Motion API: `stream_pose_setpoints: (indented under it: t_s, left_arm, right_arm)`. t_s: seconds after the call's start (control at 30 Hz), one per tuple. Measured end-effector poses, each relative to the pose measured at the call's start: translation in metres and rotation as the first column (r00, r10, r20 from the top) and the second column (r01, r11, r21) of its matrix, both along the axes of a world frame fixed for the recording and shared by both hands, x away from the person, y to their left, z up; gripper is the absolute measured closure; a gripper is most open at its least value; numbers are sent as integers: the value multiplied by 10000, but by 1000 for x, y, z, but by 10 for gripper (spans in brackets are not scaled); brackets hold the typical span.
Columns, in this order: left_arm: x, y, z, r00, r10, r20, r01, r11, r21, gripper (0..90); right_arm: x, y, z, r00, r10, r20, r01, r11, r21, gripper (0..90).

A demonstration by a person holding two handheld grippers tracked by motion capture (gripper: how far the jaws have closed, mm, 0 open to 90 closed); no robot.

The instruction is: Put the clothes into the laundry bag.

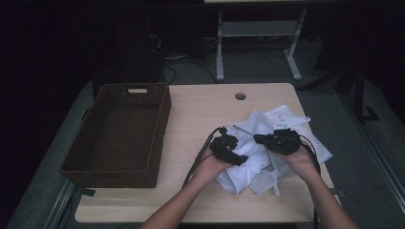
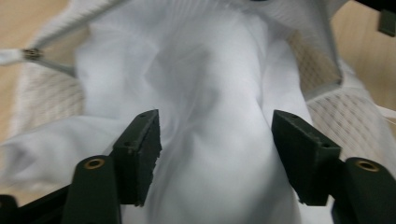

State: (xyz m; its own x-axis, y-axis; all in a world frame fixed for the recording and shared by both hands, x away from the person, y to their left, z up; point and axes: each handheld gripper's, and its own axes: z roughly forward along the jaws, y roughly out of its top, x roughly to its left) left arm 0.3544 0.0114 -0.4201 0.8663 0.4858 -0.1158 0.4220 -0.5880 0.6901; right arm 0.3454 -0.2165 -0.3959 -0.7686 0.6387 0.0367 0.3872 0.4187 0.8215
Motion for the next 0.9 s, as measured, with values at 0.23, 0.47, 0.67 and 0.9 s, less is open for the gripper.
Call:
stream_pose_setpoints:
  t_s: [0.23, 0.47, 0.67, 0.9]
  left_arm:
    - [-21, 44, 14, 9997, -54, 229, 57, 9999, -119, 332]
    - [-32, 66, -6, 9989, -430, -183, 436, 9986, 311, 333]
    - [-28, 54, -22, 9940, -908, -604, 946, 9934, 644, 389]
    - [-32, 38, -25, 9807, -1644, -1059, 1746, 9800, 956, 889]
  right_arm:
    - [0, -4, -2, 9999, -152, -45, 152, 9999, -65, 876]
    - [0, -5, -4, 9998, -181, -122, 179, 9997, -152, 876]
    - [0, -5, -6, 9997, -170, -148, 166, 9996, -244, 876]
    - [1, -2, -10, 9997, -81, -245, 73, 9993, -357, 877]
